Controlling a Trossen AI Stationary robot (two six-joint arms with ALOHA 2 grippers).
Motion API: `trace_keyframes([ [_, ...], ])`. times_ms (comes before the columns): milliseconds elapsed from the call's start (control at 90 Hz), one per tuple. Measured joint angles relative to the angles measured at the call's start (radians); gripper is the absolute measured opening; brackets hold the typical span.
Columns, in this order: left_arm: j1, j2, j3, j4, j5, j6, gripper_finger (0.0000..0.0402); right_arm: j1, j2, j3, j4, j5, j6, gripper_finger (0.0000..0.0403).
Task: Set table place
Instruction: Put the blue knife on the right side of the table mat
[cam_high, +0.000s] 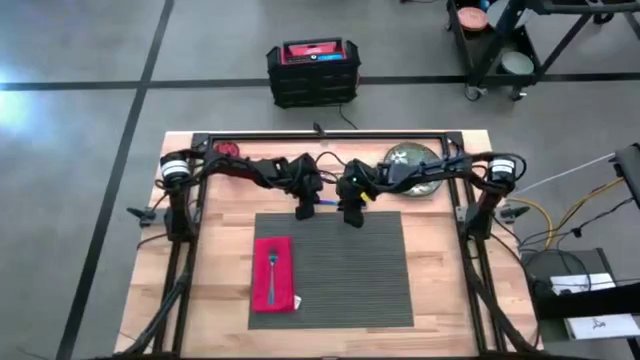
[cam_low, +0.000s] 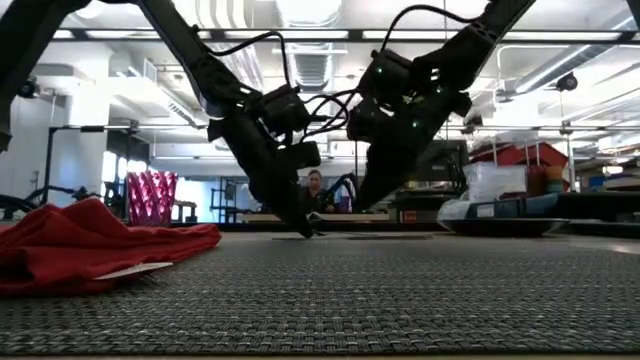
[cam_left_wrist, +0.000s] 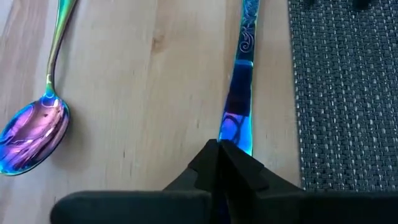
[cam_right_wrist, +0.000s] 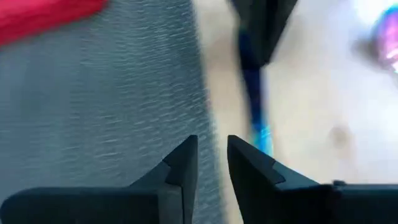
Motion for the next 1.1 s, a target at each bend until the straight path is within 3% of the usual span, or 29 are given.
trace_keyframes([
  [100,0.001,0.0,-0.009,0.007,0.031,0.0,0.0001,0.027,0.0,-0.001,0.03,0.174,-0.06,0.0085],
  [167,0.0,0.0,-0.013,0.011,0.043,0.0,0.0001,0.04,0.004,-0.001,0.038,0.226,-0.097,0.0091],
  [667,0.0,0.002,-0.015,0.041,0.063,0.0,0.0001,0.073,0.155,0.028,0.166,0.258,-0.179,0.0185],
  [1100,0.002,0.003,-0.026,0.063,0.088,0.0,0.0001,0.096,0.238,0.078,0.171,0.382,-0.283,0.0164],
])
